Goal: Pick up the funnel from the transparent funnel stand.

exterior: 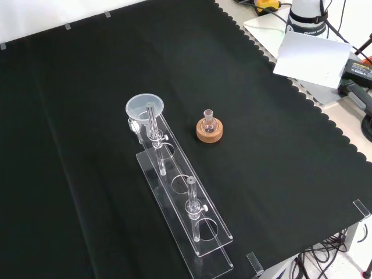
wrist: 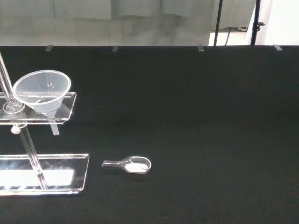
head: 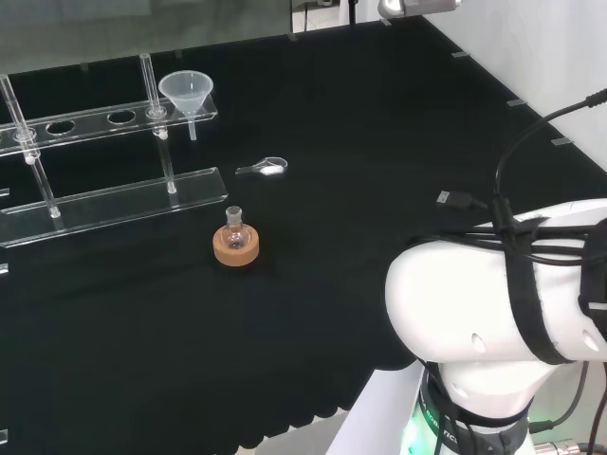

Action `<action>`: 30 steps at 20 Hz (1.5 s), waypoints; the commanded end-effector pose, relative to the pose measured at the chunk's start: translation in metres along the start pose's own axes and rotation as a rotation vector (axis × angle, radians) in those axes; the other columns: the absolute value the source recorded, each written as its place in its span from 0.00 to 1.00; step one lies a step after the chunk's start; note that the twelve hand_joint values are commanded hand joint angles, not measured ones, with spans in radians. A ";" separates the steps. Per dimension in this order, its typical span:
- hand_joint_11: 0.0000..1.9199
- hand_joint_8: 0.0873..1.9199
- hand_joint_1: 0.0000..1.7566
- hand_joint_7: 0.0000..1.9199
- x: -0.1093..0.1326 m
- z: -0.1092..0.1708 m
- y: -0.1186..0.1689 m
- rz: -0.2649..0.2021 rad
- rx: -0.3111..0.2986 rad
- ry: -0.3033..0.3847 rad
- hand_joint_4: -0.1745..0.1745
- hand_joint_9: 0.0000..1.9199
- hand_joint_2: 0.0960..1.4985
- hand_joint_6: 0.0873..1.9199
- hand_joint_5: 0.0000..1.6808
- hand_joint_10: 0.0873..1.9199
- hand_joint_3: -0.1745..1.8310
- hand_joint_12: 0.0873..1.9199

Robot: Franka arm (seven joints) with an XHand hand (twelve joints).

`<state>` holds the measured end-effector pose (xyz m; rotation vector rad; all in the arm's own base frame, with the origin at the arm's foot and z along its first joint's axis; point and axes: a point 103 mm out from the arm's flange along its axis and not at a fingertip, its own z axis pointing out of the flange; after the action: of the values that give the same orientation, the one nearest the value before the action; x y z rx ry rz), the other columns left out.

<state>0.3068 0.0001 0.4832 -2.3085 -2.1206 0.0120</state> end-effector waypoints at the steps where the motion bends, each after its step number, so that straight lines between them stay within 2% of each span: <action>1: 0.09 0.15 0.00 0.00 0.000 0.000 0.000 0.003 -0.008 -0.007 0.57 0.06 0.73 0.04 0.06 0.31 0.37 0.65; 5: 0.07 0.15 0.00 0.00 0.001 0.000 0.003 0.010 -0.005 -0.006 0.57 0.06 0.78 0.00 0.08 0.31 0.30 0.69; 12: 0.06 0.16 0.00 0.00 0.004 0.004 0.017 0.030 0.002 -0.015 0.57 0.06 0.79 0.00 0.08 0.31 0.29 0.69; 19: 0.06 0.16 0.00 0.00 0.011 0.012 0.042 0.051 0.031 -0.025 0.56 0.06 0.80 0.00 0.09 0.31 0.29 0.70; 23: 0.06 0.16 0.00 0.00 0.018 0.022 0.058 0.036 0.052 -0.030 0.56 0.07 0.80 0.00 0.09 0.31 0.28 0.70; 25: 0.06 0.17 0.00 0.00 0.020 0.028 0.068 0.018 0.030 -0.034 0.55 0.07 0.80 0.00 0.10 0.31 0.28 0.70; 30: 0.10 0.23 0.01 0.05 0.034 0.057 0.105 -0.031 0.099 -0.022 0.49 0.12 0.79 0.00 0.14 0.32 0.26 0.70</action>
<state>0.3744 0.0125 0.4492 -2.3118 -2.0757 0.1106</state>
